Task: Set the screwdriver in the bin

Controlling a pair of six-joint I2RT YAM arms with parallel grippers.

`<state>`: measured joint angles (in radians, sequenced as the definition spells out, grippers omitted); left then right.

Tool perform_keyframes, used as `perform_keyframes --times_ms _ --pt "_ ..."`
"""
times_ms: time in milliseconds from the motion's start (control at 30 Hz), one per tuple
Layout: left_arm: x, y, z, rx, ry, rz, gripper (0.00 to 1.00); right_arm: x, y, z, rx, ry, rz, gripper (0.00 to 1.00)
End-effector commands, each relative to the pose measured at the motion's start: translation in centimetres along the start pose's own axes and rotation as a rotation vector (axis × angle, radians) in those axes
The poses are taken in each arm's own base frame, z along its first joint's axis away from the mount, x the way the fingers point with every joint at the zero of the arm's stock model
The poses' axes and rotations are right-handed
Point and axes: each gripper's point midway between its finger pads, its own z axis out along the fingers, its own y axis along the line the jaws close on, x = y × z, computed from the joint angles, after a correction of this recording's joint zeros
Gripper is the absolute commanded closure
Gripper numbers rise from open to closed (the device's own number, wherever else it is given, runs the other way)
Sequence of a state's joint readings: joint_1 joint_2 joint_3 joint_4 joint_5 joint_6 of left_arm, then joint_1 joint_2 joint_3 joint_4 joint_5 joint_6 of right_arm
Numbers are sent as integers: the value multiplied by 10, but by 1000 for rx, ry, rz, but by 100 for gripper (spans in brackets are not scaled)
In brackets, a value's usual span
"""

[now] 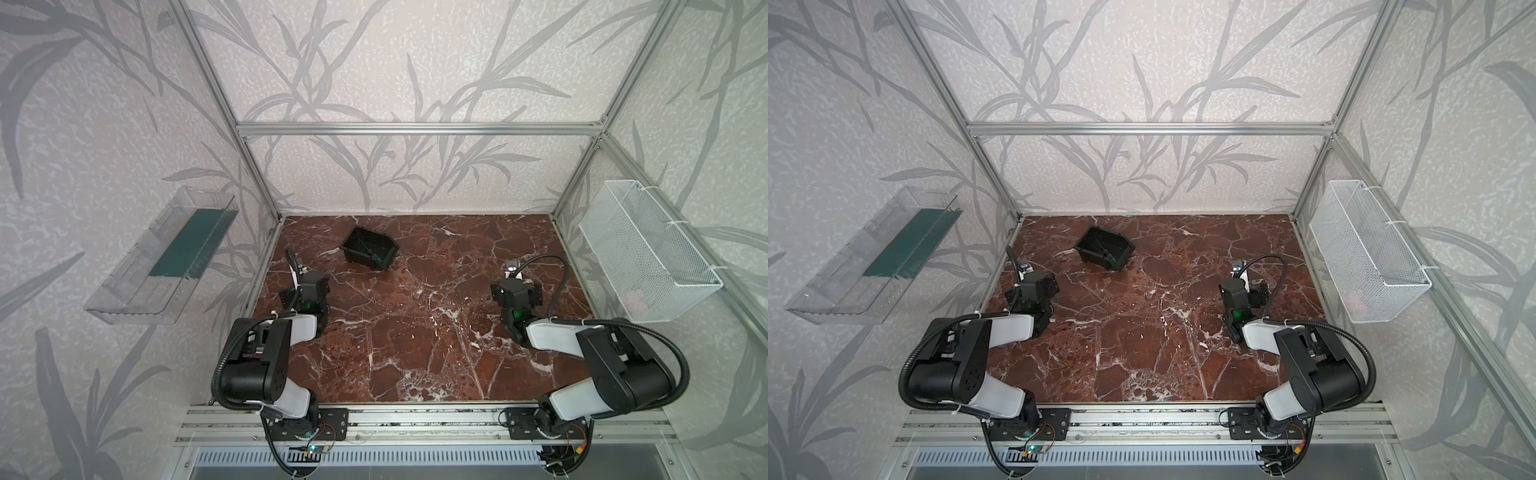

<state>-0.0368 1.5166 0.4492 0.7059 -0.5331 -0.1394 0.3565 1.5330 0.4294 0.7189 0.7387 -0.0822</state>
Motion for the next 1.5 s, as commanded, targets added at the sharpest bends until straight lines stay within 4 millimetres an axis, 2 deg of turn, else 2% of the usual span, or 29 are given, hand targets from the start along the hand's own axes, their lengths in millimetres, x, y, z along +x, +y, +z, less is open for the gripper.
perform_keyframes --times_ms 0,100,167,233,333,400,700,800,900,933,1067,1467 --pt "-13 -16 -17 145 -129 0 1 -36 -1 -8 58 -141 15 1" --pt "-1 -17 -21 170 -158 -13 1 -37 -1 -13 77 -166 9 1" --pt "-6 -19 -22 170 -220 -8 1 -37 -2 -19 80 -193 14 1" --pt "-4 -19 -24 174 -194 -13 1 -36 -4 -26 74 -236 31 1" --pt "-6 -26 -14 161 -168 25 1 -36 -4 -32 48 -303 45 1" --pt "-2 -28 -12 156 -123 32 1 -37 0 -30 45 -307 29 1" --pt "-5 -29 -14 154 -151 39 1 -39 2 -21 13 -300 28 1" --pt "-5 -28 -13 152 -151 40 1 -35 2 -12 -65 -259 69 1" --pt "-4 -29 -13 153 -150 41 1 -21 -1 2 -216 -180 161 1" --pt "-4 -29 -13 153 -149 39 1 -10 4 6 -263 -129 163 1" --pt "-4 -29 -13 154 -149 39 1 -12 13 16 -282 -130 148 1" --pt "-5 -29 -13 154 -150 38 1 -13 12 15 -282 -150 145 1"
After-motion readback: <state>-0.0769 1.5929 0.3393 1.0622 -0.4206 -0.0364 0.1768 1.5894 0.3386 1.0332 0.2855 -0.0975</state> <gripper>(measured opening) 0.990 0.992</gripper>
